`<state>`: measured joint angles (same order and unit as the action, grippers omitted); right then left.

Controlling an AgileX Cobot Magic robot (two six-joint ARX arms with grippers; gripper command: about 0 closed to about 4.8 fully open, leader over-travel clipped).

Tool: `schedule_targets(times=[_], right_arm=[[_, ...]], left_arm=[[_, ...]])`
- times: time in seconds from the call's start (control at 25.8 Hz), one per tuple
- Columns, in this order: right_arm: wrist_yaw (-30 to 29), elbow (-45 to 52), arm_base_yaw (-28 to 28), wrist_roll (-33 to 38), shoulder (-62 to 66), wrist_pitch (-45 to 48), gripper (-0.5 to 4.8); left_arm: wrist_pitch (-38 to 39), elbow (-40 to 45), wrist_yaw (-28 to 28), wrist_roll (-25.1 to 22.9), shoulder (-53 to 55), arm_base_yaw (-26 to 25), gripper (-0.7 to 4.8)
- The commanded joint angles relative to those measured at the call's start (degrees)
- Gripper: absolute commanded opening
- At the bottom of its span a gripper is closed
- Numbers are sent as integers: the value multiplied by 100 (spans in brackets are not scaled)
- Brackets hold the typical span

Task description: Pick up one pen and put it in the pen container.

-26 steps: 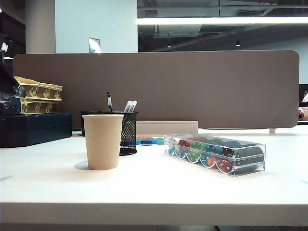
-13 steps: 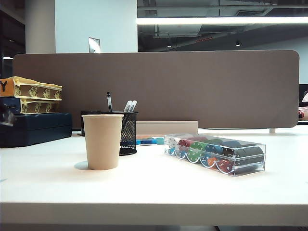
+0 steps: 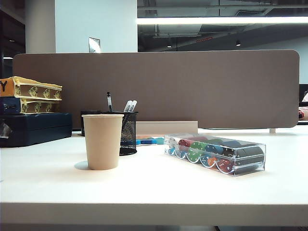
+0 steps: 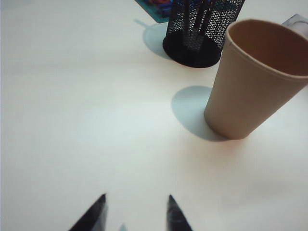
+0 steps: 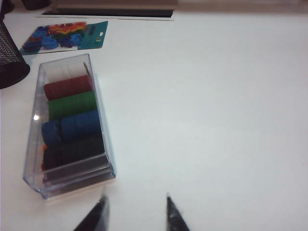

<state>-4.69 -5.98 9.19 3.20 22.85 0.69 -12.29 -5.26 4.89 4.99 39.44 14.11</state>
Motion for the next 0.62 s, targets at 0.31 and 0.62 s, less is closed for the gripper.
schedule_targets(times=[0.31, 0.62], right_arm=[[219, 348, -7, -31, -2, 555, 149], [208, 404, -11, -173, -2, 1161, 149]], left_arm=[[-249, 76, -254, -35, -9, -4, 152], [-933, 203, -254, -48, -9, -4, 152]])
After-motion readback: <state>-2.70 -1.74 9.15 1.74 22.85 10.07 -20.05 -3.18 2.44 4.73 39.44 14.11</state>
